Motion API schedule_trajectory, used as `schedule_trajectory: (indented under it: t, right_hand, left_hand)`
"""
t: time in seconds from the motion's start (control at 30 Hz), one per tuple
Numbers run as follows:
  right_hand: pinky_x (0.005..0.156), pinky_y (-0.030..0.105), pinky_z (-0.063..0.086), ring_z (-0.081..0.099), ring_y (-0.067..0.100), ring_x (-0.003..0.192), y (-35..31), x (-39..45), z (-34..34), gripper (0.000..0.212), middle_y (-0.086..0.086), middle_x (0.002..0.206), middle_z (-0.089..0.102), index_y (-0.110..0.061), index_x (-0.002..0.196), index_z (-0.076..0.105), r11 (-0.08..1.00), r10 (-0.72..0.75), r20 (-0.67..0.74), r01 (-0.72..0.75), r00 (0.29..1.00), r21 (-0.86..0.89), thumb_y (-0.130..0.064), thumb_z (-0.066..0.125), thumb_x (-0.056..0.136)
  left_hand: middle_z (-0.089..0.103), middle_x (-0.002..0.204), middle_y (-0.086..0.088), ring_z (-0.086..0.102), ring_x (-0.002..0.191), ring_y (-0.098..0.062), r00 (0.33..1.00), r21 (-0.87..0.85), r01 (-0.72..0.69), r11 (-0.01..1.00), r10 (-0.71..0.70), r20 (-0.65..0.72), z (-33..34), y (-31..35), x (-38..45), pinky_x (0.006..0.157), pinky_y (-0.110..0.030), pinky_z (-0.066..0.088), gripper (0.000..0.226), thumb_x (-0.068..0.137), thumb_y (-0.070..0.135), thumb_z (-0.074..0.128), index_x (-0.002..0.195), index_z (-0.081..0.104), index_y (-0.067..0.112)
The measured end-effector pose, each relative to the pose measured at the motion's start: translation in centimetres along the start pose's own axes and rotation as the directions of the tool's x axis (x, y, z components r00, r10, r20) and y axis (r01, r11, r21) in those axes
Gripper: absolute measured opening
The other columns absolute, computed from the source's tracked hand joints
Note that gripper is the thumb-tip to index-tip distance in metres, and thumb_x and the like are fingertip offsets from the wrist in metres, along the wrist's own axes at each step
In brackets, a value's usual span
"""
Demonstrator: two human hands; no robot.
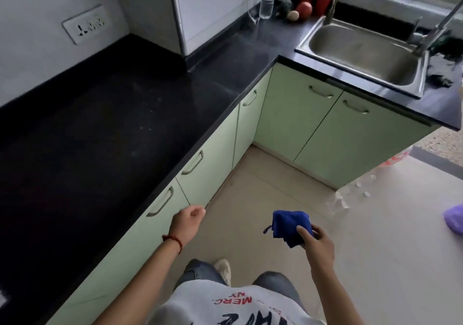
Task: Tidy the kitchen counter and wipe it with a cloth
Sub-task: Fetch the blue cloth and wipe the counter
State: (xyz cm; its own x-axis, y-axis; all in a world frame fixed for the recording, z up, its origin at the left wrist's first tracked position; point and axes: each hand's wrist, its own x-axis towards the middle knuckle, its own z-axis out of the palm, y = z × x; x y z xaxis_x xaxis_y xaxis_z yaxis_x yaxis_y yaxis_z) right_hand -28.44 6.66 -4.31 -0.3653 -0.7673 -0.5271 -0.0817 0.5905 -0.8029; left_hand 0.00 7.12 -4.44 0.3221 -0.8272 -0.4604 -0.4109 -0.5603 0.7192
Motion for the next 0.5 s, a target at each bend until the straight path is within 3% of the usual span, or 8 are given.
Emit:
schedule_trajectory:
  t: [0.13, 0.33, 0.5]
  right_hand:
    - [0.083, 0.044, 0.051, 0.061, 0.026, 0.084, -3.9, 3.9, 2.3, 0.025, 0.004, 0.085, 0.063, -0.006, 0.106, 0.06, 0.999, -0.026, 0.062, 0.028, 0.998, -0.029, -0.011, 0.063, 0.082]
    - [0.078, 0.04, 0.052, 0.063, 0.027, 0.085, -11.7, 11.2, 7.3, 0.024, 0.011, 0.092, 0.066, -0.008, 0.104, 0.062, 0.993, -0.105, 0.192, 0.114, 0.976, -0.033, -0.009, 0.065, 0.08]
    - [0.062, 0.02, 0.053, 0.061, 0.018, 0.076, -20.5, 15.2, 13.7, 0.018, 0.007, 0.087, 0.066, -0.013, 0.097, 0.063, 0.967, -0.221, 0.465, 0.256, 0.858, -0.013, -0.003, 0.062, 0.081]
  left_hand:
    - [0.066, 0.109, -0.009, 0.057, 0.095, -0.016, 0.996, -0.007, -0.067, 0.998, 0.066, -0.055, -1.5, 4.2, 4.8, 0.086, -0.024, 0.043, 0.026, 0.088, 0.02, 0.051, 0.108, 0.062, 0.009]
    - [0.062, 0.111, -0.01, 0.056, 0.099, -0.018, 0.934, 0.077, -0.145, 0.986, 0.163, -0.319, -3.2, 5.8, 10.2, 0.088, -0.026, 0.043, 0.024, 0.087, 0.012, 0.054, 0.108, 0.062, 0.005]
    - [0.065, 0.104, -0.019, 0.059, 0.1, -0.035, 0.813, 0.175, -0.006, 0.985, 0.106, -0.572, -4.2, 4.5, 11.9, 0.088, -0.037, 0.046, 0.023, 0.079, 0.002, 0.061, 0.102, 0.065, -0.001]
